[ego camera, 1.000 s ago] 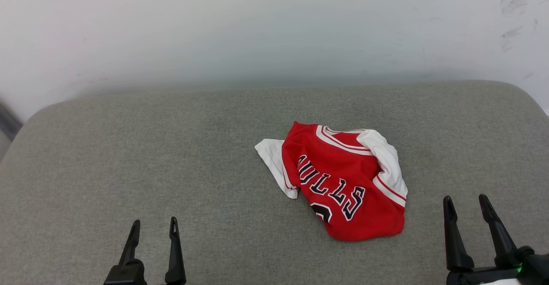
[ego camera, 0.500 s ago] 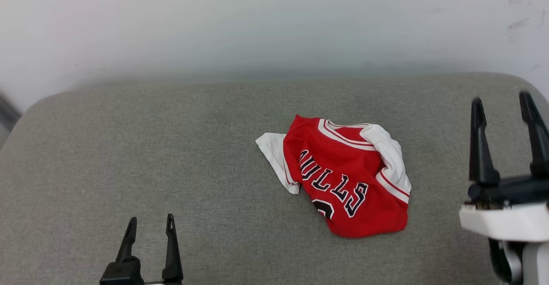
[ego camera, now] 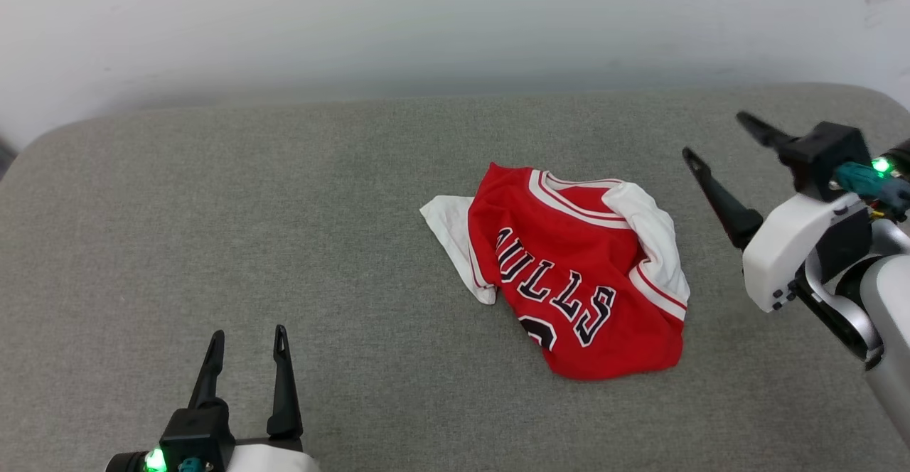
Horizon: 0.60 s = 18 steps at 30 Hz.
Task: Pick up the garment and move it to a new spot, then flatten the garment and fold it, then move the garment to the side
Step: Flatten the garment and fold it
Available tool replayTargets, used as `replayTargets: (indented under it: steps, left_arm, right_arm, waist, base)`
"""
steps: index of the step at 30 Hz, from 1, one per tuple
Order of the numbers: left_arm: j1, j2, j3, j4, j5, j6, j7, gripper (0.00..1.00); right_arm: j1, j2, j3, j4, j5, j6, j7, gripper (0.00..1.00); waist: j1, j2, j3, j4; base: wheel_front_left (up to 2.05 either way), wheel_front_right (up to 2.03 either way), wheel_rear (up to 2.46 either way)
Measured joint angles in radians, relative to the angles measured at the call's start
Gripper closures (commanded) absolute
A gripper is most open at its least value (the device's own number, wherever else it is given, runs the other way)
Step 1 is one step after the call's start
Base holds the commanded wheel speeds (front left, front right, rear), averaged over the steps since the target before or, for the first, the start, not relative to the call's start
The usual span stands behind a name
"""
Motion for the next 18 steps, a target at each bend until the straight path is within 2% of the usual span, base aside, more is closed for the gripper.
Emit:
replayTargets:
  steps: [4, 10, 14, 18]
  left_arm:
    - [-0.022, 0.000, -0.006, 0.000, -0.009, 0.000, 0.000, 0.00]
    - [-0.061, -0.001, -0.010, -0.007, -0.021, 0.000, 0.000, 0.00]
    - [-0.103, 0.000, -0.027, -0.009, -0.028, 0.000, 0.000, 0.00]
    - [-0.149, 0.000, -0.052, -0.016, -0.037, 0.009, 0.000, 0.00]
  right_arm:
    - [-0.070, -0.115, 0.173, 0.014, 0.167, 0.000, 0.205, 0.00]
    - [-0.188, -0.219, 0.387, 0.040, 0.366, 0.000, 0.471, 0.00]
    - [-0.266, -0.239, 0.481, 0.077, 0.453, 0.000, 0.600, 0.00]
    - [-0.329, -0.237, 0.564, 0.164, 0.521, 0.000, 0.651, 0.00]
  waist:
    - [0.0000, 0.0000, 0.026, 0.007]
    - [0.0000, 0.0000, 0.084, 0.019]
    - [0.0000, 0.0000, 0.136, 0.035]
    - [0.0001, 0.0000, 0.217, 0.067]
  base:
    - [0.00, 0.00, 0.00]
    - [0.00, 0.00, 0.00]
    - [0.00, 0.00, 0.00]
    - [0.00, 0.00, 0.00]
